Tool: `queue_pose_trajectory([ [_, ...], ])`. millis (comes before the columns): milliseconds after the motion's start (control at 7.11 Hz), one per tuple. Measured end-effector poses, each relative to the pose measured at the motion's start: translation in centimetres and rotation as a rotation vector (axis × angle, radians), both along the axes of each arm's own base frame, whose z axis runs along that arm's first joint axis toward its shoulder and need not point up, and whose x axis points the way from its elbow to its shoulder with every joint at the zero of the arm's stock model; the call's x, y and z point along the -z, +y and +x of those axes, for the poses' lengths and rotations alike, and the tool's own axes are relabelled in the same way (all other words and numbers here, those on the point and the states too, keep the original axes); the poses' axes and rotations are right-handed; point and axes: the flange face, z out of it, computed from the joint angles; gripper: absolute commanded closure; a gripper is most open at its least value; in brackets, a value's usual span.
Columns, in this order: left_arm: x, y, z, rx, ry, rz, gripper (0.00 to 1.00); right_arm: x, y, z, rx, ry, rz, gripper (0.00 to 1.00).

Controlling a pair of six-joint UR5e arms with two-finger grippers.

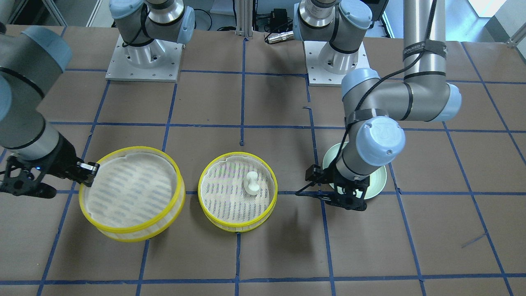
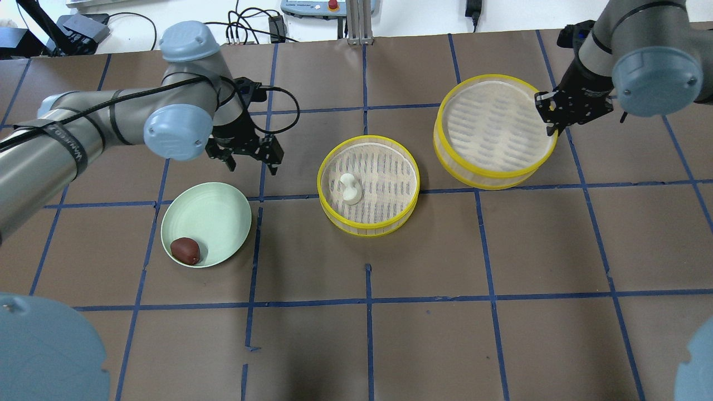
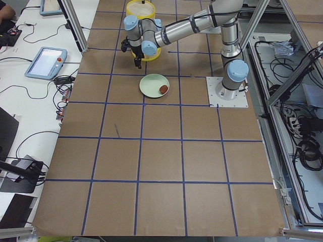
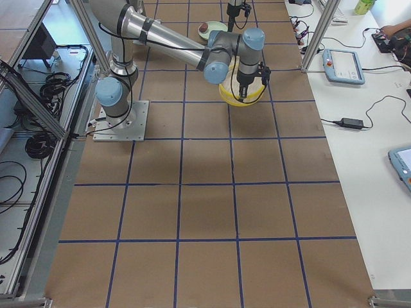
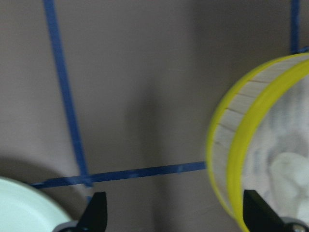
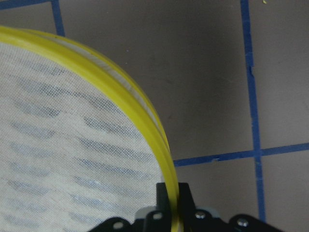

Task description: Stack buns with steamer

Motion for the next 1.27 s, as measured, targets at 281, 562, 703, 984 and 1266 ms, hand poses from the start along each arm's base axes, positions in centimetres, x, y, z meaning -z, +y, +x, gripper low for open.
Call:
queue_pose_trajectory([
  [281,3.3,2.4,6.3,0.011,-0.104,0.103,0.0,0.4,1.4,10.8,0.066,-0.013,0.003,0.92],
  [562,5.8,5.1,7.7,0.014,-0.154,0.189,0.46,2.6,3.0,18.0,0.092,-0.009,0.037,0.92],
  [703,6.7,6.1,7.8,0.009,-0.167,0.219,0.62,3.5,3.4,19.9,0.095,-0.006,0.051,0.92],
  [984,7.8,7.3,8.2,-0.023,-0.225,0.262,0.93,4.8,3.9,21.9,0.097,0.001,0.071,0.92],
  [1266,7.9,7.0,8.3,-0.05,-0.238,0.265,0.93,5.5,3.9,22.3,0.093,0.004,0.078,0.85],
])
